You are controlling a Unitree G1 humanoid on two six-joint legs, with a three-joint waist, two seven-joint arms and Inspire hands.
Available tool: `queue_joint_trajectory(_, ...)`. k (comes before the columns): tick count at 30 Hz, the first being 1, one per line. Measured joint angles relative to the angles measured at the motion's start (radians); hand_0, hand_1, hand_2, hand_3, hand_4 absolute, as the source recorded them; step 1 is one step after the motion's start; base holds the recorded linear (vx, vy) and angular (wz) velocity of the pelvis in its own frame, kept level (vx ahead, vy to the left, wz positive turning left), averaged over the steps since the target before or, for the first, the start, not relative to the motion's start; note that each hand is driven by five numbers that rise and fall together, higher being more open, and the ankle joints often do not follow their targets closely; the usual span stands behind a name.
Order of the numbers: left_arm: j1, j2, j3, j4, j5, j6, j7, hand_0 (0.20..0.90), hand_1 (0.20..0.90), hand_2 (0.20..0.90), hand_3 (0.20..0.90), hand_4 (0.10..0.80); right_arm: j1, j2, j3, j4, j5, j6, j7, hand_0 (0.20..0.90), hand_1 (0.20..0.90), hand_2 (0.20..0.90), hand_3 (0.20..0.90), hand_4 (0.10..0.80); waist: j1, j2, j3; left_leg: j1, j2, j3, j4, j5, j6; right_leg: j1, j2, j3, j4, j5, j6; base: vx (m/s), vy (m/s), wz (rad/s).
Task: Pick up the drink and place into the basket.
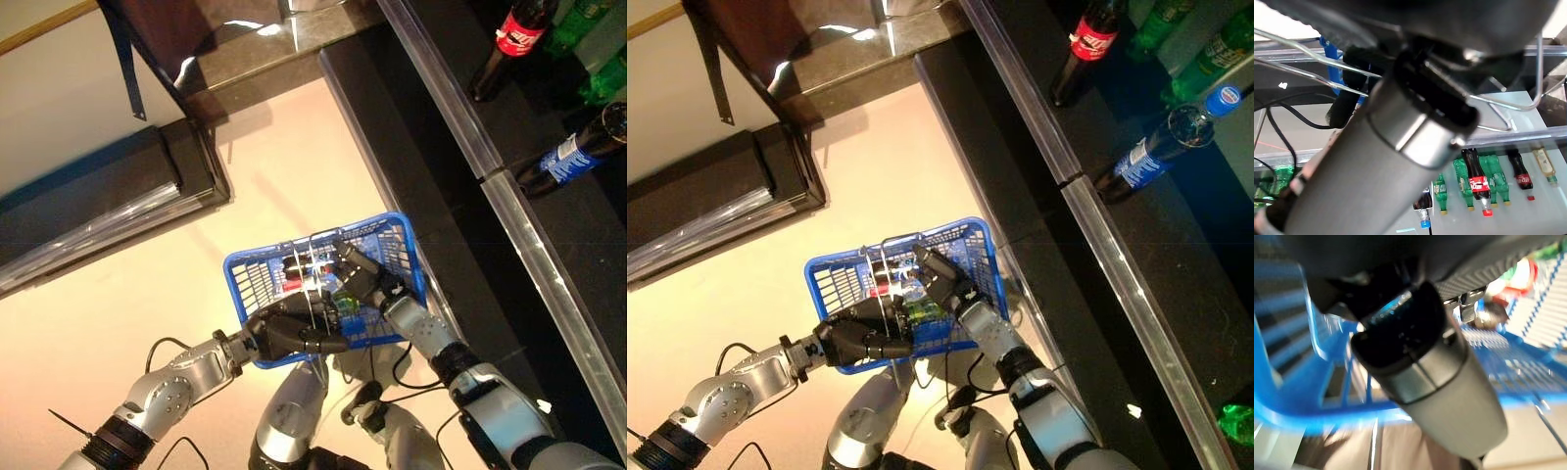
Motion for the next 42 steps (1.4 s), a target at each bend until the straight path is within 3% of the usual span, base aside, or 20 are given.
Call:
queue_joint_trajectory(7,0.054,-0.062,0.028,0.045,0.0,-0.037,0.0,0.3,0.3,0.3,0.2,0.1,0.169,-0.055,0.037,-0.2,-0.18,-0.025,0.025,0.9,0.9,0.9,0.9,0.8,-0.054,-0.002,-0.001,0.003,0.017,0.022,0.0,0.0,0.0,-0.003,0.015,0.021,-0.013,0.015,-0.005,-0.013,-0.014,-0.1)
queue_joint_trajectory(13,0.121,-0.124,0.039,0.137,0.0,-0.188,0.083,0.3,0.3,0.3,0.2,0.1,0.333,-0.107,0.012,-0.341,-0.229,-0.034,0.095,0.9,0.9,0.9,0.9,0.8,-0.119,-0.012,-0.006,0.032,0.047,0.057,-0.02,0.0,0.0,0.017,0.045,0.057,-0.058,0.05,-0.008,0.002,-0.043,-0.22)
queue_joint_trajectory(18,0.199,-0.201,0.118,0.228,0.037,-0.286,0.219,0.3,0.3,0.3,0.2,0.1,0.469,-0.099,-0.048,-0.449,-0.257,-0.06,0.175,0.9,0.9,0.9,0.9,0.8,-0.157,-0.069,-0.034,0.062,0.069,0.093,-0.054,0.003,-0.001,0.027,0.065,0.097,-0.096,0.069,-0.012,0.029,-0.041,-0.26)
queue_joint_trajectory(24,0.232,-0.263,0.181,0.339,0.079,-0.329,0.368,0.3,0.3,0.3,0.2,0.1,0.551,-0.101,-0.103,-0.468,-0.297,-0.055,0.281,0.9,0.9,0.9,0.9,0.8,-0.213,-0.118,-0.063,0.116,0.092,0.145,-0.096,0.003,0.002,0.078,0.085,0.138,-0.18,0.111,-0.008,0.054,-0.021,-0.27)
queue_joint_trajectory(27,0.243,-0.304,0.215,0.401,0.082,-0.345,0.438,0.3,0.3,0.3,0.2,0.1,0.588,-0.086,-0.114,-0.466,-0.331,-0.054,0.341,0.9,0.9,0.9,0.9,0.8,-0.222,-0.128,-0.08,0.167,0.103,0.193,-0.129,0.001,0.007,0.115,0.09,0.166,-0.226,0.134,-0.002,0.089,-0.003,-0.4)
queue_joint_trajectory(32,0.274,-0.364,0.277,0.558,0.115,-0.373,0.514,0.3,0.3,0.3,0.2,0.1,0.662,-0.039,-0.133,-0.416,-0.416,-0.065,0.357,0.9,0.9,0.9,0.9,0.8,-0.267,-0.149,-0.182,0.217,0.109,0.254,-0.169,-0.007,0.019,0.154,0.093,0.211,-0.302,0.17,0.008,0.059,0.018,-0.35)
queue_joint_trajectory(36,0.266,-0.41,0.307,0.697,0.158,-0.391,0.527,0.3,0.3,0.3,0.2,0.1,0.678,-0.035,-0.152,-0.287,-0.505,-0.07,0.337,0.9,0.9,0.9,0.9,0.8,-0.317,-0.152,-0.252,0.239,0.11,0.299,-0.17,-0.019,0.027,0.18,0.092,0.238,-0.348,0.196,0.014,0.04,0.027,-0.27)
queue_joint_trajectory(42,0.204,-0.469,0.372,0.964,0.169,-0.405,0.518,0.3,0.3,0.3,0.2,0.1,0.691,-0.007,-0.17,0.006,-0.712,-0.123,0.205,0.9,0.9,0.9,0.9,0.8,-0.373,-0.137,-0.348,0.277,0.117,0.345,-0.172,-0.039,0.028,0.203,0.089,0.255,-0.372,0.214,0.018,0.039,0.021,-0.26)
